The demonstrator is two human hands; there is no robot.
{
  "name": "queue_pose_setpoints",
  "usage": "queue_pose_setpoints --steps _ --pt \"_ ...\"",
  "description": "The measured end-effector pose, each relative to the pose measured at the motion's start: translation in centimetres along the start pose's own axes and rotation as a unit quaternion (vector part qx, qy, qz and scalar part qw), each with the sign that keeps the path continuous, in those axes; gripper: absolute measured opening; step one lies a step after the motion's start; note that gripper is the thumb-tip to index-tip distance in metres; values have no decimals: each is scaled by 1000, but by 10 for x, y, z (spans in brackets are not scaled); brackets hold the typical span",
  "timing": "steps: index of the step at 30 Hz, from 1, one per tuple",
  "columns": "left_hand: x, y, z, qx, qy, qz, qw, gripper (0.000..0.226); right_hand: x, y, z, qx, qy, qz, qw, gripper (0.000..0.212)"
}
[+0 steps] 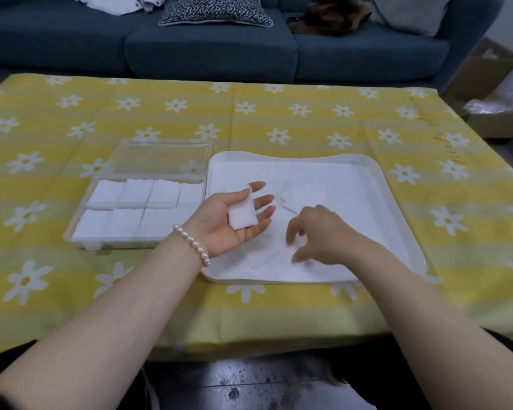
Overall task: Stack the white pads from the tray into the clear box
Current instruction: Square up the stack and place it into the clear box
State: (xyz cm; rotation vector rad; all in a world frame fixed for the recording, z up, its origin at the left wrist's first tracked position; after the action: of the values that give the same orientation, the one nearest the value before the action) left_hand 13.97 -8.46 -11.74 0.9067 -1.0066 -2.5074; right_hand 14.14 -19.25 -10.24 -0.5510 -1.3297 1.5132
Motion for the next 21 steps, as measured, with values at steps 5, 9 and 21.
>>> queue_pose_setpoints --steps 5,9,21 --pt "-5 -9 1 -13 8 17 1000 22 5 17 -6 47 3 74 996 44" --pt "3 -26 -3 -69 -1 20 997 20 2 24 -2 85 9 25 996 29" --pt "40 -25 -9 -95 -66 -89 989 34 4 -18 12 -15 -6 -260 965 22"
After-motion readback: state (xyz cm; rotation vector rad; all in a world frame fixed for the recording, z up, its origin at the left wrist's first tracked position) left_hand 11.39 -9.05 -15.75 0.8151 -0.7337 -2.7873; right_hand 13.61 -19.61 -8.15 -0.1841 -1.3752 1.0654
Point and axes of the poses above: each hand's wrist, its own z-axis away from the middle knuckle, its own y-axis out of the palm, x = y × z, the point moved 10 cm from there along -z, towards the middle knuckle, and after that the axes turned 9 degrees about -y, right-handed, at the moved point
